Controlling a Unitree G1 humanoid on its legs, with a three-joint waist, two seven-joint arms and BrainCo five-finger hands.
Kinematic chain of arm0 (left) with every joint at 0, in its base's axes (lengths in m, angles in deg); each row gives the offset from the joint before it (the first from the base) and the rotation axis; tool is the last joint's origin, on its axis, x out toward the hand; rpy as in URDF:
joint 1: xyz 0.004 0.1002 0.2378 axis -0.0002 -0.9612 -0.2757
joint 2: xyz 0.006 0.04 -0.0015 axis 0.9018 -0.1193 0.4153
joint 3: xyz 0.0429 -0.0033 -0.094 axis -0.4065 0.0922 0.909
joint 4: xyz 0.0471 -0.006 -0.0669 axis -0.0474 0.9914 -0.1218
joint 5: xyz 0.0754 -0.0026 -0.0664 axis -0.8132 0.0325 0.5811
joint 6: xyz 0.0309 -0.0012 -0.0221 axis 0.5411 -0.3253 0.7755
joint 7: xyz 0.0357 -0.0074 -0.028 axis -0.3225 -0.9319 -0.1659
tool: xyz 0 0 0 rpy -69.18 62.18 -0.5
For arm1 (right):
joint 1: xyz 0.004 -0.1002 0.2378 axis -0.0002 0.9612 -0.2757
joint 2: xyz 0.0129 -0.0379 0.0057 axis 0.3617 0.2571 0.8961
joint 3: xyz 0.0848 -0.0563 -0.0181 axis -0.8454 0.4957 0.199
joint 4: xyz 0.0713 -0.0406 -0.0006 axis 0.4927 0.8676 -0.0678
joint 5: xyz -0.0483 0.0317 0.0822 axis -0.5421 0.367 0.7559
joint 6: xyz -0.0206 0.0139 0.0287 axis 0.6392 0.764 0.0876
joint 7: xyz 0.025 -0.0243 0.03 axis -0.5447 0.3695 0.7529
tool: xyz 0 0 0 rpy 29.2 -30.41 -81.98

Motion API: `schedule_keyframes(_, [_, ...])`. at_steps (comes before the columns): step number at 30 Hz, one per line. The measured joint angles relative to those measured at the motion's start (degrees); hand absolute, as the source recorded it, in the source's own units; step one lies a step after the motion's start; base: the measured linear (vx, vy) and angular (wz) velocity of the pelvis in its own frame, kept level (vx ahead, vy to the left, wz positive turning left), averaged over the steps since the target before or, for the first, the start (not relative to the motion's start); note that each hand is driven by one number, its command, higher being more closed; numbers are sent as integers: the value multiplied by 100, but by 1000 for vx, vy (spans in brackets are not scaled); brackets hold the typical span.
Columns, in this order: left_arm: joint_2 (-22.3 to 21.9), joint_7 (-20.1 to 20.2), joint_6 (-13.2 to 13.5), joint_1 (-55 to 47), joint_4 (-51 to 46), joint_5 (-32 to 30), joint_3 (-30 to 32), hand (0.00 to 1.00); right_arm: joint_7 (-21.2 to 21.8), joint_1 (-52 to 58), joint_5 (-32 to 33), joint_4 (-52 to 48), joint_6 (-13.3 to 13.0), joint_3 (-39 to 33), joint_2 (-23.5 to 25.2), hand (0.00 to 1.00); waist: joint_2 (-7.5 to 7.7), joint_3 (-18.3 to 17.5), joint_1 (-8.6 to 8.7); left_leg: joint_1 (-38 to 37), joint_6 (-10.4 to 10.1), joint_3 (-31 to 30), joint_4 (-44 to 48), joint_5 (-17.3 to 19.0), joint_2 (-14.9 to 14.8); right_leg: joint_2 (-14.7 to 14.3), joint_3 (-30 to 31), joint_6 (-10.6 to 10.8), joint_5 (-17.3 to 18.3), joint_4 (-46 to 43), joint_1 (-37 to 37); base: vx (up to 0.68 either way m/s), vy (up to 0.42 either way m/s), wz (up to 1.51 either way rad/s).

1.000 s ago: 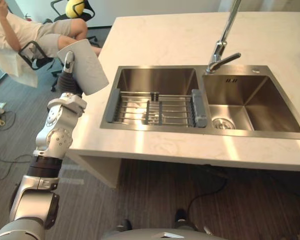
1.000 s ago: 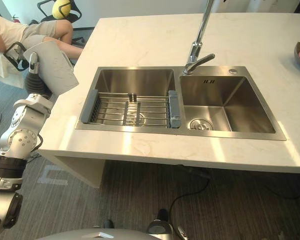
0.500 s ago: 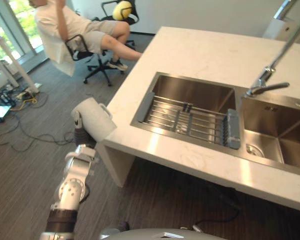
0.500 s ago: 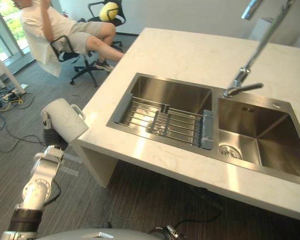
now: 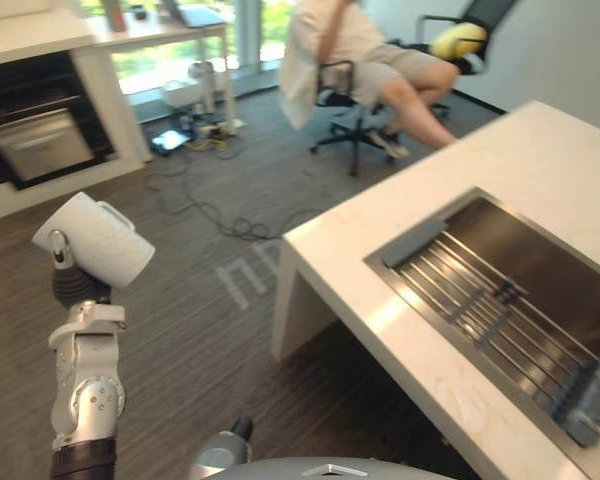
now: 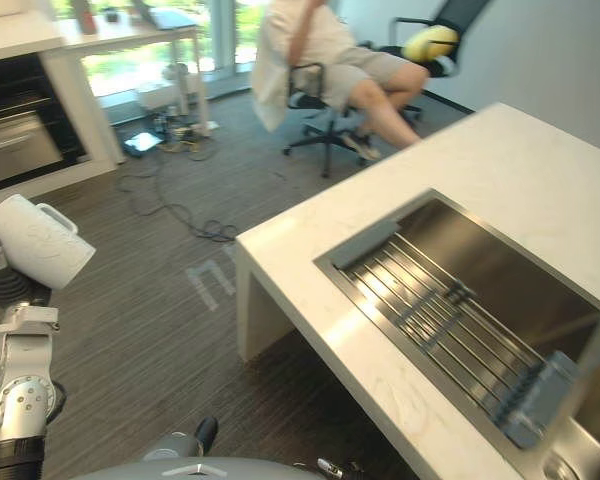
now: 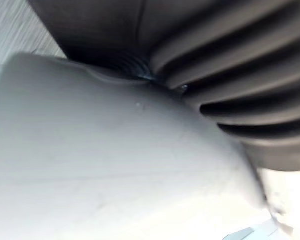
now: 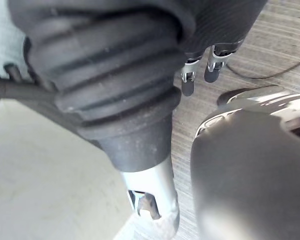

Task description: Walk over to the sink, pick up the cup, carry it to the dishwasher, place the cup inside the dishwasher, then close the dishwasher door

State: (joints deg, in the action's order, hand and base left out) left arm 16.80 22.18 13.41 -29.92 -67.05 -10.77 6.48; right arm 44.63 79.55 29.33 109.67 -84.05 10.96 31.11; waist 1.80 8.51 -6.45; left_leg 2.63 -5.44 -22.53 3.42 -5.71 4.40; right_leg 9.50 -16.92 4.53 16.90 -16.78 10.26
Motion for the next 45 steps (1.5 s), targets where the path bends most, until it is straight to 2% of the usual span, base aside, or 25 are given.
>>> schedule_keyframes(1, [0,3,0,-10,44,-80,59,100,1,-43,15,21,117,-1,-43,0,-30,18,-3,40,-9,28,-50,-118,32,3,-104,22,77,-73,21,-137,-66,179])
schedule_keyframes(2, [-1,53,-1,-11,160,-152,155,100,1,-126,41,52,296,-24,-161,0,-145,124,0,47,57,249,-215,-225,-16,28,-420,-12,202,-241,104,-182,-47,159])
schedule_keyframes(3, [-5,131,-7,-62,278,-156,318,100,-8,-225,43,184,425,-124,-252,0,-378,328,-41,79,126,730,-303,-160,-150,17,-749,14,297,-389,205,-186,-40,156])
schedule_keyframes(4, [-5,151,-12,-98,365,-168,397,100,-8,-245,43,226,478,-220,-283,0,-439,372,-34,107,226,1049,-317,-70,-232,-2,-930,23,315,-406,281,-221,-76,166])
schedule_keyframes(6, [-5,312,-80,-150,619,-376,658,100,-18,-175,267,391,610,-687,-357,0,-637,505,96,280,792,2572,-238,414,-570,61,-1804,1,256,-340,635,-179,-26,200])
schedule_keyframes(8, [2,558,-99,-173,610,-382,729,100,-4,-104,434,419,591,-856,-377,0,-812,543,187,572,863,3660,19,484,-958,83,-2387,-24,248,-347,709,-186,100,169])
schedule_keyframes(9, [8,707,-97,-173,597,-382,775,100,-9,-76,518,416,565,-955,-387,0,-820,535,192,696,1005,4255,199,394,-1025,313,-2794,-63,283,-436,695,-161,118,145])
schedule_keyframes(11, [81,799,-83,-223,537,-391,782,100,-7,-138,537,367,539,-915,-306,0,-580,476,165,762,1122,4732,800,274,-1133,796,-3020,-101,192,-449,530,-58,44,90])
schedule_keyframes(13, [71,824,-69,-245,337,-539,747,100,-89,-138,468,179,554,-870,-296,0,-510,447,193,664,1036,4768,1422,307,-1560,1110,-2958,83,-17,-617,372,8,92,43])
schedule_keyframes(14, [75,929,-72,-330,92,-595,589,100,-79,-129,460,61,579,-820,-448,0,-571,394,249,443,1400,4816,1779,-468,-1889,1359,-2859,85,14,-1120,174,26,218,45])
schedule_keyframes(15, [64,979,-79,-346,42,-595,486,100,-81,-130,442,-22,598,-809,-549,0,-606,403,346,458,1357,4864,1822,-512,-1790,1558,-2766,76,93,-1487,73,-53,233,55])
schedule_keyframes(16, [12,998,-131,-231,25,-594,329,100,-67,-287,416,-34,669,-815,-568,0,-586,422,501,485,1491,4984,1622,-588,-1669,1576,-2386,-47,294,-1875,-329,-171,161,61])
schedule_keyframes(17, [-66,989,-248,-162,-23,-592,266,100,-53,-432,412,-47,709,-818,-425,0,-512,358,557,385,1372,4884,825,-1051,-1430,1129,-2244,-317,179,-1192,-663,-224,54,77])
schedule_keyframes(18, [-111,997,-296,-129,-58,-594,189,100,-46,-442,406,-57,709,-821,-339,0,-479,348,697,326,1265,4737,447,-1288,-1292,1015,-2187,-252,-88,-935,-670,-180,-19,81])
schedule_keyframes(19, [-173,997,-353,-139,-138,-595,15,100,-40,-423,366,-14,732,-817,-282,0,-508,334,683,291,1242,4847,807,-776,-1366,1027,-2428,-290,-197,-837,-596,-116,-37,52])
schedule_keyframes(20, [-291,994,-459,-311,-262,-611,-231,100,-32,-369,199,-37,813,-839,-303,0,-512,322,579,41,827,4909,1343,18,-1456,1042,-2393,-297,-321,-773,-592,-83,13,29])
schedule_keyframes(23, [-402,1038,-599,-403,-334,-837,-717,100,78,-198,-139,-72,818,-838,-496,0,-857,104,672,-382,368,4927,959,490,-1321,1072,-2795,-89,-682,-448,-428,-46,165,60])
schedule_keyframes(26, [-430,1137,-609,-375,-424,-1053,-1015,100,50,-158,-268,-44,764,-835,-481,0,-914,-5,684,-546,345,4904,-14,410,-928,1148,-3119,49,-904,-248,-394,-71,281,80])
schedule_keyframes(28, [-440,1119,-730,-420,-427,-1049,-1195,100,-122,-146,-182,-40,704,-824,-390,0,-772,21,611,-688,412,4741,-711,228,-647,1097,-2898,64,-1011,-104,-411,-101,207,67])
schedule_keyframes(29, [-437,1115,-819,-417,-417,-1049,-1288,100,-219,-144,-4,-53,703,-828,-240,0,-676,42,668,-707,472,4517,-839,175,-547,953,-2355,-19,-990,21,-436,-126,154,108])
schedule_keyframes(32, [-416,1228,-916,-351,-224,-1048,-1735,100,-227,88,314,-133,722,-940,49,0,-633,-1,915,-662,608,3718,-839,116,-421,7,-203,-761,-537,396,-466,-63,74,129])
schedule_keyframes(34, [-299,1391,-877,-59,234,-1047,-2035,100,-143,218,309,-116,645,-934,129,0,-519,-51,1011,-668,734,3244,-840,50,-198,-301,796,-619,-579,426,-409,34,-9,154])
schedule_keyframes(35, [-282,1396,-874,30,451,-1041,-2136,100,-159,245,360,-51,571,-928,134,0,-484,-90,1004,-680,751,3187,-840,42,-117,-243,822,-317,-601,448,-343,52,-16,114])
schedule_keyframes(37, [-273,1377,-863,37,552,-1039,-2128,100,-179,212,597,-32,520,-854,145,0,-471,-92,920,-674,716,3184,-840,16,-89,-200,676,-123,-694,667,-225,69,-11,29])
schedule_keyframes(45, [-275,1156,-859,245,584,-1257,-2169,100,-343,-245,897,-32,647,-65,223,0,-138,-205,923,-724,799,3277,-841,-47,-124,-290,708,-36,-787,1043,-2,55,-50,-4])
